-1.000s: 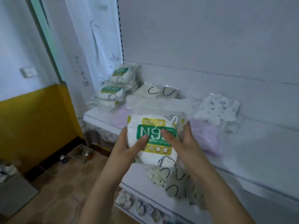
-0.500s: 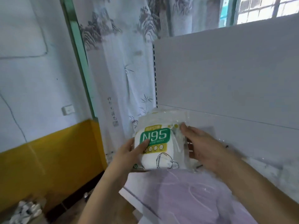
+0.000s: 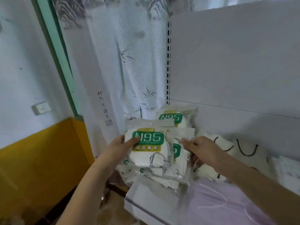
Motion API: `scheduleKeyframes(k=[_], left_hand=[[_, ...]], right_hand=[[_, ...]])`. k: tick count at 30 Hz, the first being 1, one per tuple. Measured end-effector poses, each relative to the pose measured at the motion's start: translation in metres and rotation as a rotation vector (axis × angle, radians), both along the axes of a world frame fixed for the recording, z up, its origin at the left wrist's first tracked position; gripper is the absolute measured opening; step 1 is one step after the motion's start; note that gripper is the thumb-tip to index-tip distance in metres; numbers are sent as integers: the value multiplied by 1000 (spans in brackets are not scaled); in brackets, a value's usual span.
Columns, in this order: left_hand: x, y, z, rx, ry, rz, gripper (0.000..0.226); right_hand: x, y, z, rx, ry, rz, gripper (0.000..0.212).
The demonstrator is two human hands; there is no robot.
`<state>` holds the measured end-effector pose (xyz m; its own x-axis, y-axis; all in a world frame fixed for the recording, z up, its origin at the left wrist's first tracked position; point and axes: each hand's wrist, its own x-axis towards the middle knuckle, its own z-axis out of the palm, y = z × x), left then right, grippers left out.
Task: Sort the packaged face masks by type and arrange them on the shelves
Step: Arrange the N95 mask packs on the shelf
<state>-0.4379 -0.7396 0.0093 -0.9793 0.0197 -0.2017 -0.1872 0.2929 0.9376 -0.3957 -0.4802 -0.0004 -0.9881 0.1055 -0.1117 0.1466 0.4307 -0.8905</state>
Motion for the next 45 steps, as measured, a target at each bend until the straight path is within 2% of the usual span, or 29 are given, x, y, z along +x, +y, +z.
scheduleKeyframes(k=[2,4,5,7,9,11,13,14,16,17,18,20,22,24,27,29,33,36,38,41,45], left_hand=[[-16,-15,4,103,54,44,30],[-34,-25,12,246,121,103,64],[-44,-27,16,318,150,103,68],[-64,-18,24,416,166,74,53],[-88,5,33,479,127,9,44],[-111,35,37,502,94,-108,51],[-129,69,33,372,87,-202,63],[-135,84,29,209,97,-235,68],[-141,105,18,-157,84,-277,91],[-144,112,15,-281,67,-278,100],[-146,116,14,-322,61,-285,102],[-146,121,19,-266,56,-351,105],[-148,124,26,-244,79,-435,96],[-145,123,33,-318,107,-457,85],[-142,120,39,-309,89,-473,81],[-143,116,38,-294,149,-490,83],[-137,108,34,-360,231,-523,88],[-124,96,41,-452,413,-426,87],[-105,90,53,-413,610,-363,80],[-55,96,70,-216,829,-410,70],[35,129,76,-42,899,-618,57]], right_hand=[[4,-8,5,148,44,-30,47],[5,-16,3,255,53,-97,44],[5,-18,-1,273,59,-151,41],[5,-21,-3,372,103,-303,40],[9,-19,2,669,185,-456,52],[18,-27,7,800,358,-569,58],[29,-44,6,822,532,-512,62],[32,-54,0,868,530,-423,68],[33,-70,-16,969,338,-188,84],[29,-73,-26,958,208,-97,86],[24,-74,-35,894,112,-70,82],[12,-71,-41,733,82,-162,71],[3,-73,-41,774,94,-253,71],[1,-81,-37,962,177,-305,71],[8,-90,-33,1057,405,-352,58],[11,-87,-31,1045,433,-375,60],[17,-79,-25,1001,368,-373,85],[25,-74,-12,921,497,-459,90],[33,-63,3,864,543,-504,81],[48,-34,34,785,580,-554,77],[92,13,76,677,662,-633,66]])
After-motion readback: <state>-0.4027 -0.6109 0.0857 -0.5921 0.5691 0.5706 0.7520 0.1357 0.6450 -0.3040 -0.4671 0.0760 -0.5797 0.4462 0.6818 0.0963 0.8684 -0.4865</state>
